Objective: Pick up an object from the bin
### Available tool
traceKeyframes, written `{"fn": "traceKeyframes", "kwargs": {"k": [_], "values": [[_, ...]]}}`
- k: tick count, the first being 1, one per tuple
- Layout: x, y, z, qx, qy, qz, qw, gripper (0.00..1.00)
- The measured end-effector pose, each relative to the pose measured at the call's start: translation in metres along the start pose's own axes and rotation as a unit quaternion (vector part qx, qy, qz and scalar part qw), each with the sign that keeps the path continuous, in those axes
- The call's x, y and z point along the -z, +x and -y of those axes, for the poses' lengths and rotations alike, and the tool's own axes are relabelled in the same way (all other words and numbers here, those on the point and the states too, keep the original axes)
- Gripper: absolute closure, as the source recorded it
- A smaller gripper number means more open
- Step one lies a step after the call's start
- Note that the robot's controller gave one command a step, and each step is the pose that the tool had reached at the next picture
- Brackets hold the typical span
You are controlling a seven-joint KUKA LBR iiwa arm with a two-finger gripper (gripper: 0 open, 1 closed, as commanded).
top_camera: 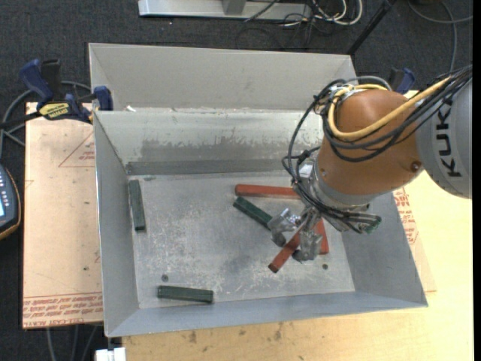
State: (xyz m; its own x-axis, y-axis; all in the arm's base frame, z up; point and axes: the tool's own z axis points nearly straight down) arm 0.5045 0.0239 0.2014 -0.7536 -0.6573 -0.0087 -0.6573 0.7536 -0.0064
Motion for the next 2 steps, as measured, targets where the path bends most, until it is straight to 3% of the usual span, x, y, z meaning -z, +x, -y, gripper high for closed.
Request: {"fn": "traceKeyframes", "kwargs": {"k": [1, 2], "values": [[-0.1, 0.024, -0.011, 0.035, -0.007, -0.0065, 0.9993, 1.0], [0.018, 0.012, -0.003, 0.016, 0.0, 0.0005, 0.9999, 1.0]]}}
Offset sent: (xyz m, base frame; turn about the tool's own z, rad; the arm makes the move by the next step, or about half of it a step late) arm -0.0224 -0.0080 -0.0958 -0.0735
